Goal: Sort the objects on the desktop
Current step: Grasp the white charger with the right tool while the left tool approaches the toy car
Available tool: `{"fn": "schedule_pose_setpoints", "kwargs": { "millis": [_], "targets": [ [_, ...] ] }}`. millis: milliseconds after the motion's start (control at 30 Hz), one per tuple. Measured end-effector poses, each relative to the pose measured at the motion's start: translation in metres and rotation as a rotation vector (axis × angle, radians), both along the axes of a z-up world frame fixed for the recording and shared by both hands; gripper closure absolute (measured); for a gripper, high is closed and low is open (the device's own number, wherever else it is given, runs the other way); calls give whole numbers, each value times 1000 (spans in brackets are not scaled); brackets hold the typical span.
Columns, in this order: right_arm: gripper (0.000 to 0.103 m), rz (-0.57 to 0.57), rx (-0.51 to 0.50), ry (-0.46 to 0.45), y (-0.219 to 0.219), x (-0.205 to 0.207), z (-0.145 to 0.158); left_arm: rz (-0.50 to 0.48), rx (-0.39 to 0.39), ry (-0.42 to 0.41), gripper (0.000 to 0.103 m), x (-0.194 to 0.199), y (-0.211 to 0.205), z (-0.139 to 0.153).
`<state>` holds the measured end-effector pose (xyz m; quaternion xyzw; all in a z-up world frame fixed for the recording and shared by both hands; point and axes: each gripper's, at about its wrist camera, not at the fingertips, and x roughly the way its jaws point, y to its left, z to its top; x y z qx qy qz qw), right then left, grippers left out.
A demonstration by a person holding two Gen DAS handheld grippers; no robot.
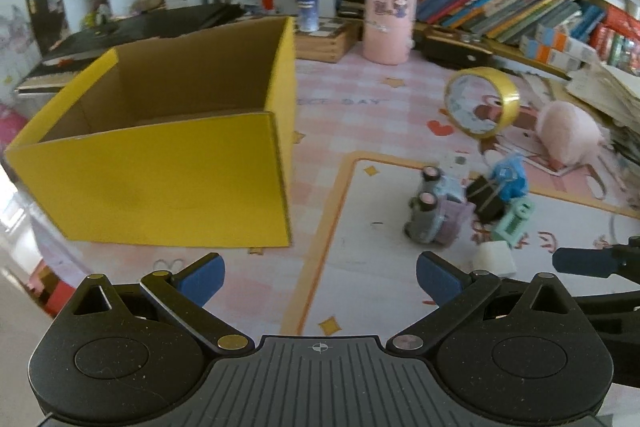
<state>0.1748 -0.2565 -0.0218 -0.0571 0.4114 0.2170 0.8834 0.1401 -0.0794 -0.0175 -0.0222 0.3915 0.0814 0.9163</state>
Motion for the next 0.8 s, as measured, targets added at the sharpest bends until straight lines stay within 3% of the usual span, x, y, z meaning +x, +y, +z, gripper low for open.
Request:
{"fn": "schedule_pose_setpoints", "kwargs": {
  "millis": [233, 500, 633, 800],
  "targets": [
    [51, 62, -35, 33, 16, 19, -12, 86, 23, 11, 0, -2, 8, 2],
    [55, 126, -52, 52, 27, 32, -23, 114, 40, 10, 0, -1, 7, 4],
    [73, 148, -68, 26, 29, 34, -24, 106, 39, 8, 0, 0, 3, 5],
    [74, 161, -51, 34, 18, 34, -21, 67, 22, 10, 0, 9, -6, 3]
  ]
}}
